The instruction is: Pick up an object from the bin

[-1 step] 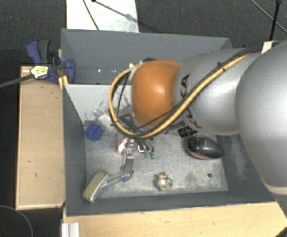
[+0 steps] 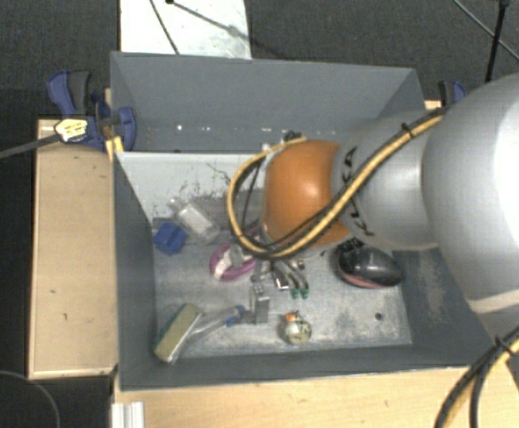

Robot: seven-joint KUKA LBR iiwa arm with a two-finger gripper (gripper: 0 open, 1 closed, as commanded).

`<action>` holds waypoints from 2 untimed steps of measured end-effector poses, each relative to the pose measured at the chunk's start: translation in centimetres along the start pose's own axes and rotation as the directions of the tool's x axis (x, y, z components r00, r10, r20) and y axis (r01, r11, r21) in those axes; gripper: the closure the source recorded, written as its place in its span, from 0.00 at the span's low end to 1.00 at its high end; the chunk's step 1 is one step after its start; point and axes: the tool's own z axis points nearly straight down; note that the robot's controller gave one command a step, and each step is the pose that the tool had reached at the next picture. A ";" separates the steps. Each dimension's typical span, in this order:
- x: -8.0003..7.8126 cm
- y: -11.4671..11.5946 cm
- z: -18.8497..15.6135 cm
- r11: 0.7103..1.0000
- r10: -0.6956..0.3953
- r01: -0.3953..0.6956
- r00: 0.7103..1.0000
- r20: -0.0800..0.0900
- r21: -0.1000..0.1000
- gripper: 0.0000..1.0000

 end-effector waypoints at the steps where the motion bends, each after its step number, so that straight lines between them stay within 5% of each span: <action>1: 4.9 3.0 -0.1 0.996 -0.088 0.088 0.996 -0.001 0.000 0.00; 2: 4.5 3.0 -0.4 0.997 -0.081 0.081 0.997 0.012 -0.002 1.00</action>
Offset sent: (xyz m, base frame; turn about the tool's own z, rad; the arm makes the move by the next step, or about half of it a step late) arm -0.0563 0.0212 -0.0034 -0.0912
